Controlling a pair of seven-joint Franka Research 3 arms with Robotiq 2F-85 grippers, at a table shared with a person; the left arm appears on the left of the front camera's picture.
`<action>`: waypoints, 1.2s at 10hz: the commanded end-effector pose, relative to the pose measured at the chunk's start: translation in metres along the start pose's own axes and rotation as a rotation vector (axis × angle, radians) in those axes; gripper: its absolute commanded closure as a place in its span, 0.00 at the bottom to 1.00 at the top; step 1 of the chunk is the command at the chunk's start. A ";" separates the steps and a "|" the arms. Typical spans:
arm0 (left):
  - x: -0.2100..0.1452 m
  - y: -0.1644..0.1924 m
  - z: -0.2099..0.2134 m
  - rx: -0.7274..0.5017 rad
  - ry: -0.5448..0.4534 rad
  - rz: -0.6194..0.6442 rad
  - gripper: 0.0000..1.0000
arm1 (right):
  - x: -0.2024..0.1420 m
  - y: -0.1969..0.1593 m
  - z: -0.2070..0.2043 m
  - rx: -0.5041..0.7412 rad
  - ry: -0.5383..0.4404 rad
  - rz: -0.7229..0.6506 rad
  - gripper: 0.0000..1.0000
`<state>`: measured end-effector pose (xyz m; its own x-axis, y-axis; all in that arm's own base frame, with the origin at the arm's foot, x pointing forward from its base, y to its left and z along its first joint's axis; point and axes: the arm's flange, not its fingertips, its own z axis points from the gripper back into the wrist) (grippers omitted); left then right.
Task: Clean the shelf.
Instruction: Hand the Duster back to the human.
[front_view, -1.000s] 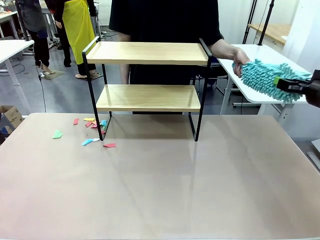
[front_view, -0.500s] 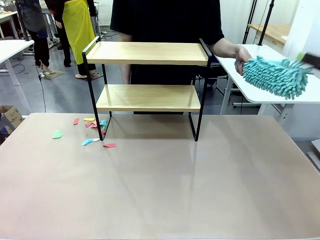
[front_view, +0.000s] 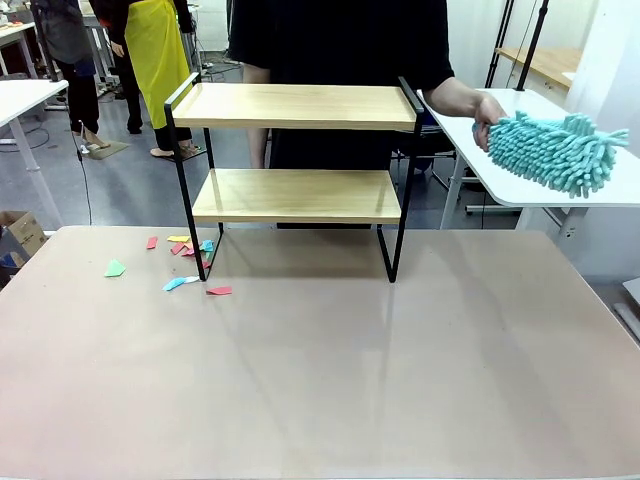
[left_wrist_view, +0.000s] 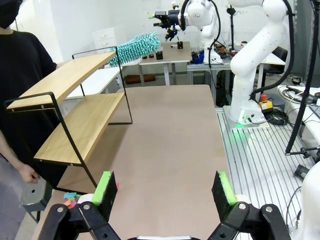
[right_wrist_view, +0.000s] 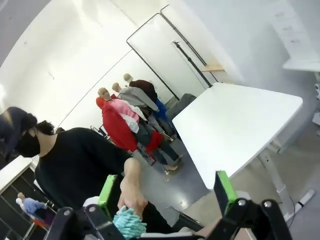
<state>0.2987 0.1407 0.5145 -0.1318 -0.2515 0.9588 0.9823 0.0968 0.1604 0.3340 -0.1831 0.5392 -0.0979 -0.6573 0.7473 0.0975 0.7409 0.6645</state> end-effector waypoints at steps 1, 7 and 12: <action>0.001 -0.001 -0.002 0.007 -0.024 -0.021 0.00 | -0.006 0.000 -0.013 0.010 0.016 -0.053 0.00; 0.001 -0.001 -0.002 0.007 -0.024 -0.021 0.00 | 0.000 0.000 0.000 0.000 0.000 0.000 0.00; 0.001 -0.001 -0.002 0.007 -0.024 -0.021 0.00 | 0.000 0.000 0.000 0.000 0.000 0.000 0.00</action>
<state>0.2987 0.1408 0.5145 -0.1331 -0.2514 0.9587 0.9821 0.0964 0.1616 0.3342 -0.1829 0.5399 -0.0964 -0.6593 0.7457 0.0937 0.7398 0.6662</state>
